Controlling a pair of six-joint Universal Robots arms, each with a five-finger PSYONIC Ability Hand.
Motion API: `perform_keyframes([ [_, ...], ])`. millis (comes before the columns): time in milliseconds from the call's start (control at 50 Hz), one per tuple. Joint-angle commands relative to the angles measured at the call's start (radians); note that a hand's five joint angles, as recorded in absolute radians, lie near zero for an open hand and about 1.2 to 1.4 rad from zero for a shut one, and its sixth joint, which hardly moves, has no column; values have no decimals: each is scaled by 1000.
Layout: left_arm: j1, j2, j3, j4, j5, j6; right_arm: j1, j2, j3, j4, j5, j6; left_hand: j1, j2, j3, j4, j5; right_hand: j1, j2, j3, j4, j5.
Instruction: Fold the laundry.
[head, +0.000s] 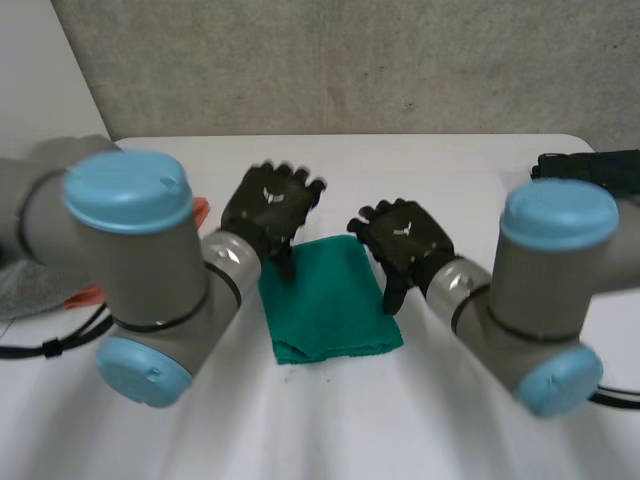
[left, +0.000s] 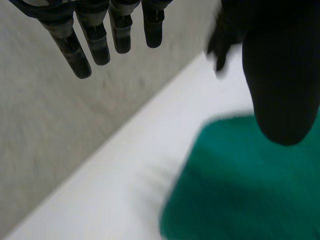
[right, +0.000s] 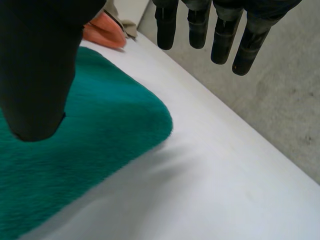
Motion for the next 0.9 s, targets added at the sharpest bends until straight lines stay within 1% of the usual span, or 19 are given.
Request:
perform_keyframes([
  [20, 69, 81, 23, 17, 249, -32, 83, -66, 299, -328, -6, -30, 24, 9, 1, 10, -6, -35, -47, -36, -63, -67],
  [80, 96, 84, 27, 9, 345, -72, 89, -33, 319, -379, -1, -43, 42, 27, 19, 28, 12, -35, -47, -36, -63, -67],
  [100, 110, 84, 29, 0, 413, -103, 93, 4, 319, -397, -1, -50, 65, 50, 42, 51, 35, -35, -47, -36, -63, -67],
  [180, 139, 84, 37, -29, 522, -160, 93, 68, 283, -410, -6, -81, 80, 65, 57, 66, 50, -35, -47, -36, -63, -67],
  [200, 142, 84, 37, -34, 533, -166, 93, 78, 272, -410, -6, -90, 80, 65, 57, 66, 50, -35, -47, -36, -63, -67],
  [240, 148, 79, 37, -37, 542, -171, 93, 93, 250, -407, -6, -104, 80, 65, 57, 66, 50, -35, -47, -36, -63, -67],
  [340, 152, 70, 29, -37, 528, -172, 86, 142, 198, -413, -6, -124, 77, 62, 54, 63, 47, -19, -31, -20, -48, -51],
  [400, 148, 70, 26, -37, 527, -172, 86, 151, 174, -413, -8, -122, 74, 59, 51, 60, 44, 96, 84, 95, 67, 63],
  [480, 150, 70, 24, -35, 527, -174, 85, 200, 116, -404, -6, -119, 74, 59, 51, 60, 44, 295, 283, 294, 266, 263],
  [540, 150, 72, 23, -35, 527, -174, 85, 220, 89, -400, -3, -121, 74, 59, 51, 60, 44, 383, 372, 382, 355, 351],
  [560, 149, 73, 23, -35, 527, -174, 85, 230, 77, -400, -6, -119, 74, 59, 51, 60, 44, 474, 462, 473, 445, 441],
  [620, 148, 75, 21, -37, 528, -174, 85, 234, 60, -400, -8, -118, 71, 56, 48, 57, 41, 574, 562, 573, 546, 542],
  [680, 145, 78, 17, -37, 527, -174, 83, 237, 36, -400, -9, -110, 71, 56, 48, 57, 41, 767, 756, 767, 739, 735],
  [700, 145, 78, 17, -37, 527, -174, 83, 237, 25, -400, -18, -107, 71, 56, 48, 57, 41, 951, 940, 950, 923, 919],
  [740, 145, 81, 17, -35, 527, -175, 83, 237, 16, -402, -29, -106, 71, 56, 48, 57, 41, 1172, 1160, 1171, 1144, 1140],
  [840, 152, 82, 24, -34, 527, -175, 74, 228, -4, -400, -34, -104, 71, 56, 48, 57, 41, 1187, 1175, 1186, 1158, 1155],
  [900, 152, 84, 24, -34, 527, -175, 11, 210, 3, -385, -41, -106, 71, 56, 48, 57, 41, 1187, 1175, 1186, 1158, 1155],
])
